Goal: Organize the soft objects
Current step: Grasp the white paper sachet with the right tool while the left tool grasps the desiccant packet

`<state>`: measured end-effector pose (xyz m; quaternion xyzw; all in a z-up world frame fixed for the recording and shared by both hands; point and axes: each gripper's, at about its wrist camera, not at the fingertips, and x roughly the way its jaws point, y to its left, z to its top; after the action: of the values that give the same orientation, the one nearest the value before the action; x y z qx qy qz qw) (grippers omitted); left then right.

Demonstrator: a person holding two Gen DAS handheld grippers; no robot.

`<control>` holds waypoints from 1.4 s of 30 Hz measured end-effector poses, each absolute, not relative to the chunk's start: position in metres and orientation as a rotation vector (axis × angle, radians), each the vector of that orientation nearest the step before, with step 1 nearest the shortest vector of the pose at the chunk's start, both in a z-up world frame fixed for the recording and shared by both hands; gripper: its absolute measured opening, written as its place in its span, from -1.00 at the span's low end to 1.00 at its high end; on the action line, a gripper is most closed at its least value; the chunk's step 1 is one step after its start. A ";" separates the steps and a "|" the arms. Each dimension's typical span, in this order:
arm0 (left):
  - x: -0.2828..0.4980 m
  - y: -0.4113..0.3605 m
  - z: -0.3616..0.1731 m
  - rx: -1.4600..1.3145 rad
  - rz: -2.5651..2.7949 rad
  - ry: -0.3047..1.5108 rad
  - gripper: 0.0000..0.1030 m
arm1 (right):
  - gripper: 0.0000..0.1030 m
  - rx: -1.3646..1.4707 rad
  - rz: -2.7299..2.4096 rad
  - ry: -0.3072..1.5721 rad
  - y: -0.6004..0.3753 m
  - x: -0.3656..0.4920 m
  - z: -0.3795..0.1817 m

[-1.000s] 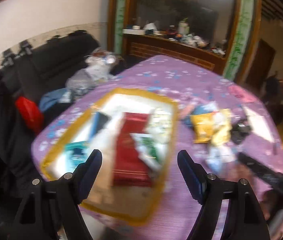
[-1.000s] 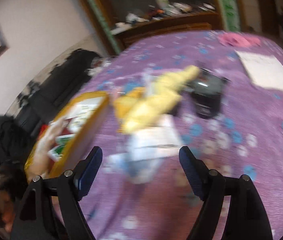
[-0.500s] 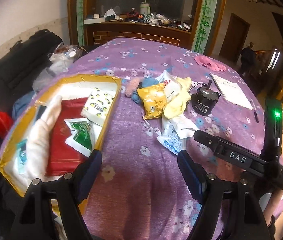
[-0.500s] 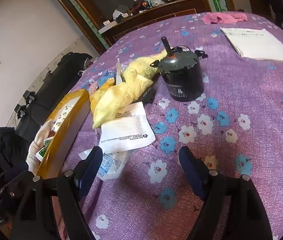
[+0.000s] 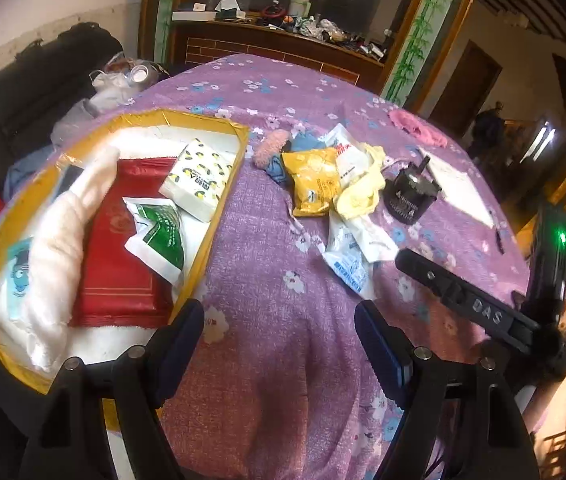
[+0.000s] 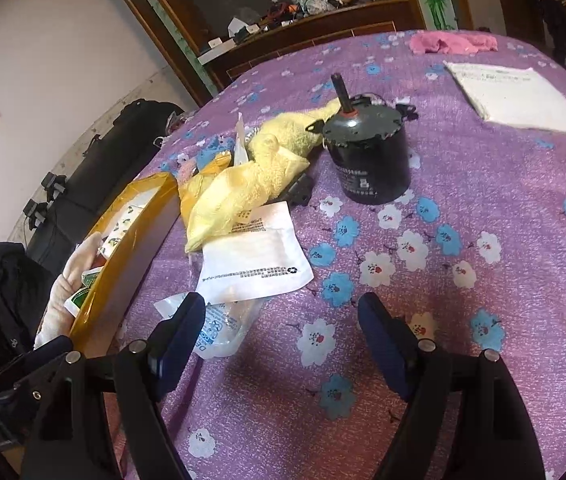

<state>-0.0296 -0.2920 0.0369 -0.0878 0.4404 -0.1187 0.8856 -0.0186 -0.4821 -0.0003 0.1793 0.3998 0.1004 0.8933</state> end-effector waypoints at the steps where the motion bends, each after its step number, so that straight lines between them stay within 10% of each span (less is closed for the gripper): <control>1: -0.028 -0.291 0.037 -0.187 -0.245 0.921 0.56 | 0.52 0.375 0.210 0.818 -0.483 -0.021 0.001; 19: -0.034 -0.286 0.053 -0.201 -0.311 0.878 0.55 | 0.49 0.232 0.295 1.056 -0.447 0.059 -0.005; 25: -0.026 -0.302 0.051 -0.153 -0.313 0.884 0.55 | -0.09 0.257 0.329 1.018 -0.452 0.041 -0.005; 39: 0.038 -0.381 0.022 0.047 -0.420 0.976 0.55 | -0.14 0.431 0.226 0.894 -0.512 0.011 -0.014; 42: 0.060 -0.396 0.000 0.057 -0.433 1.056 0.18 | -0.14 0.426 0.206 0.901 -0.513 0.013 -0.017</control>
<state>0.0603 -0.3959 -0.0005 0.0272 0.4998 -0.2050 0.8411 0.0131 -0.5127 -0.0166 0.2037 0.4312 0.0985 0.8734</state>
